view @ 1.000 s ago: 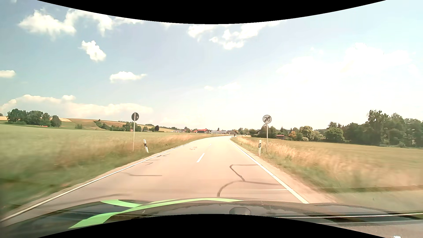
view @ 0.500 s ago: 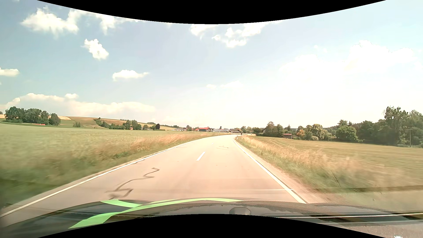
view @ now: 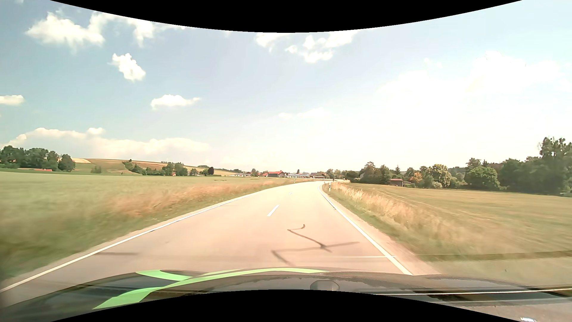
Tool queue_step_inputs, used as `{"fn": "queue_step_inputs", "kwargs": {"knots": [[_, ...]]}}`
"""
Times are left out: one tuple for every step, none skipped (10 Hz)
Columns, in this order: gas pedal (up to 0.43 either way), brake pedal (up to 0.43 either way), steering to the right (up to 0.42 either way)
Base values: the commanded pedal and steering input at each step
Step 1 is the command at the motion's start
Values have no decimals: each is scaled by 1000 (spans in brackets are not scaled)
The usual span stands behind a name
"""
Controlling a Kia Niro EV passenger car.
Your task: Follow the waypoints while adhering to traffic rules and regulations
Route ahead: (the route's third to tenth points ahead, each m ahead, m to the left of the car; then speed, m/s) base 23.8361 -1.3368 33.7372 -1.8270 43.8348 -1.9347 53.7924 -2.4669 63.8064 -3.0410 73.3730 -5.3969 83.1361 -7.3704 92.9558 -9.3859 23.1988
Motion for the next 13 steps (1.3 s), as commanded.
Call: {"fn": "queue_step_inputs", "kwargs": {"knots": [[299, 0, 0], [299, 0, 1], [287, 0, 3], [240, 0, 4], [228, 0, 4], [228, 0, 6], [220, 0, 7], [197, 0, 7], [177, 0, 7], [177, 0, 7], [177, 0, 8], [177, 0, 11], [177, 0, 11]]}}
